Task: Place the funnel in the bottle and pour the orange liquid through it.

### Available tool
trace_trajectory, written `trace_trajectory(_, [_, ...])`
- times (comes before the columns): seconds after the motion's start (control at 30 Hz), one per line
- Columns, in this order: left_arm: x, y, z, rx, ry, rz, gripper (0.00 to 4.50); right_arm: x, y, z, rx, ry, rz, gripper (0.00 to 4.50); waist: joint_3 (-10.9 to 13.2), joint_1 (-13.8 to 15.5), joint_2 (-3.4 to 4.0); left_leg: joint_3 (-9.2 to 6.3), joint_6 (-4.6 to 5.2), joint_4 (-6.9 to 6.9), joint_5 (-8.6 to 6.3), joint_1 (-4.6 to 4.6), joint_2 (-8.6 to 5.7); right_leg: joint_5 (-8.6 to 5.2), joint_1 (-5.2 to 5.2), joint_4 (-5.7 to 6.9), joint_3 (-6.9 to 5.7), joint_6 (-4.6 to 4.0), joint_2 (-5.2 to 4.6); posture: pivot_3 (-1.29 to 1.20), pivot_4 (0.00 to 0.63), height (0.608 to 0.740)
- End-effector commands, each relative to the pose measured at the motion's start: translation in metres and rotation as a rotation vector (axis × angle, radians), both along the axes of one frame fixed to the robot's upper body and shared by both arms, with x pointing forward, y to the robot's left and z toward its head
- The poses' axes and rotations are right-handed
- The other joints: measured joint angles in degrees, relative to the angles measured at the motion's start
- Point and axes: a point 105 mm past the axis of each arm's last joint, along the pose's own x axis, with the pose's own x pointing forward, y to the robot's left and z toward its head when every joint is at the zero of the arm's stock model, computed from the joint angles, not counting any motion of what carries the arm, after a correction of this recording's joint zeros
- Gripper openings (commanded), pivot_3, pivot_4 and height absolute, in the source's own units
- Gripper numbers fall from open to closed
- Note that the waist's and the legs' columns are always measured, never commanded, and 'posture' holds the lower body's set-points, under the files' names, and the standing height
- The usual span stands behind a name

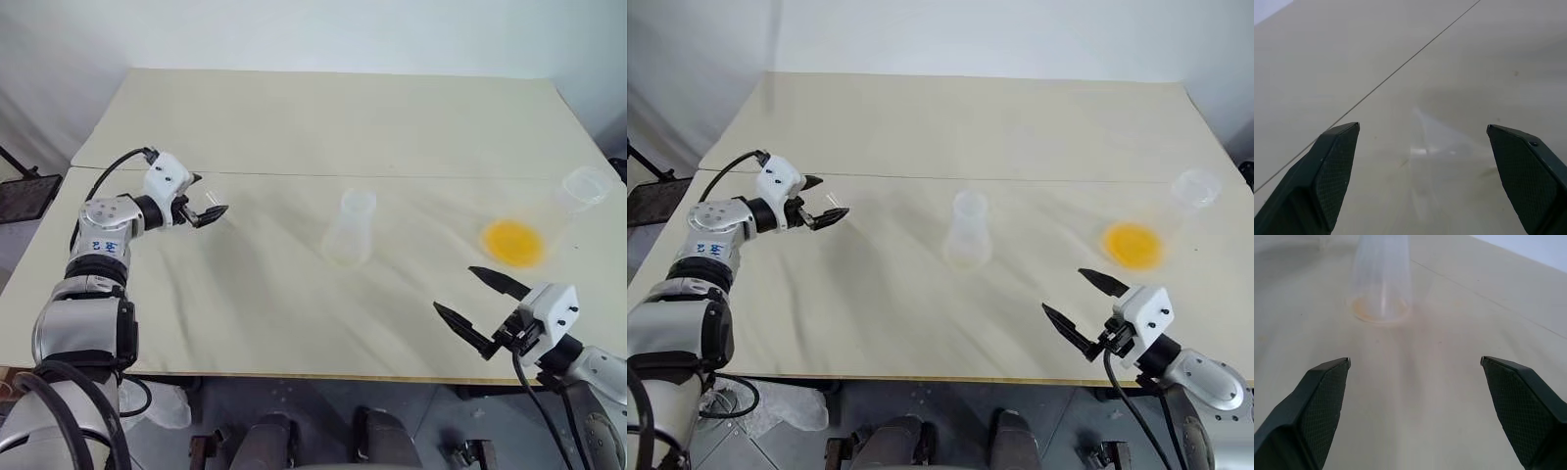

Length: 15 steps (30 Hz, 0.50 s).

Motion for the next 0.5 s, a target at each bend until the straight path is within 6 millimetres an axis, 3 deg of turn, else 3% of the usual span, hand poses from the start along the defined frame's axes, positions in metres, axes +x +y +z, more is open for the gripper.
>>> trace_trajectory(0.03, [-0.001,0.007,0.006,0.004,0.012,0.013,4.03,-0.005,-0.001,0.013,-0.008,-0.066,-0.013,4.5,0.0,0.0,0.0,0.0,0.0,0.0,0.0,0.0,0.0,0.0,0.0,0.0,0.0,0.0,0.0,0.0,0.15,0.74])
trace_trajectory(0.33, [-0.008,0.023,-0.007,0.041,0.103,0.045,1.3,0.0,-0.002,0.015,-0.008,-0.077,-0.022,4.5,0.0,-0.1,-0.02,0.01,0.0,0.02,0.0,0.07,0.02,0.0,0.02,0.06,0.01,0.0,0.0,0.0,0.15,0.74])
trace_trajectory(0.5, [-0.011,0.029,-0.007,0.024,0.102,0.049,0.23,0.0,-0.002,0.013,-0.008,-0.073,-0.02,4.5,-0.1,-0.1,0.0,0.17,-0.01,0.0,0.01,0.37,0.07,0.0,0.19,0.16,0.1,0.0,0.0,0.0,0.15,0.74])
